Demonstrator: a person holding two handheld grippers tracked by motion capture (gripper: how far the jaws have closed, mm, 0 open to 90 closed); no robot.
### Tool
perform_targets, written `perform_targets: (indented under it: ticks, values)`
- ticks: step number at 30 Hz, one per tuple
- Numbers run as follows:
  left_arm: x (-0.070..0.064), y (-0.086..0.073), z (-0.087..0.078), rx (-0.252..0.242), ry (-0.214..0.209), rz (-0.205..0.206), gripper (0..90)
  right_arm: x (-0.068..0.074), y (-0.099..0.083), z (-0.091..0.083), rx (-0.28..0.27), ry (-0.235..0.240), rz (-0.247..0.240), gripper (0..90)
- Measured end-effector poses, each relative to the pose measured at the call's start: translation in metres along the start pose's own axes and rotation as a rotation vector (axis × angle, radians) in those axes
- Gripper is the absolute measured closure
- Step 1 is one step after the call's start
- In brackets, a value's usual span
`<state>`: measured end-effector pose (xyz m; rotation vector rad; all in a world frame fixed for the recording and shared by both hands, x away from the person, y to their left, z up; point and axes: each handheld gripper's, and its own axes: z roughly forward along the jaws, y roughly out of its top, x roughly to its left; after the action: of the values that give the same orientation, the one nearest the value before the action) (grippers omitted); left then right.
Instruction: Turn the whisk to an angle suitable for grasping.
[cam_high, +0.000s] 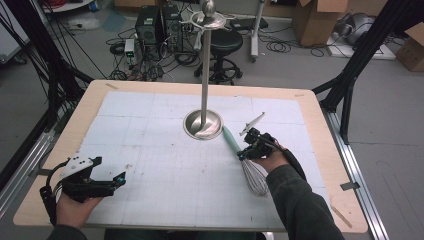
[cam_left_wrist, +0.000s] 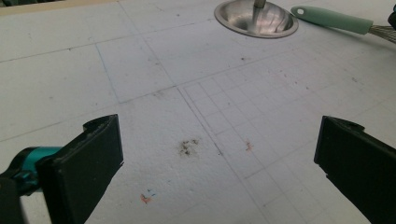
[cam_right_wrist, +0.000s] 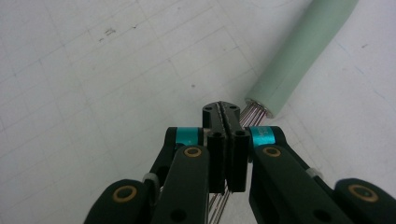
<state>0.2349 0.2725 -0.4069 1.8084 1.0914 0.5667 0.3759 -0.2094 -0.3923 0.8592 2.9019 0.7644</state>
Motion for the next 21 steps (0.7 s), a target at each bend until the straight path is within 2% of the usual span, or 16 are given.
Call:
perform_targets:
  ticks: [11, 21]
  values:
    - [0.0, 0.0, 0.001, 0.005, 0.0, 0.003, 1.7, -0.017, -0.013, -0.011, -0.026, -0.021, 0.067, 89.2]
    - [-0.001, 0.0, 0.001, 0.002, -0.001, 0.002, 1.7, -0.022, -0.017, -0.013, -0.039, -0.04, 0.087, 86.2]
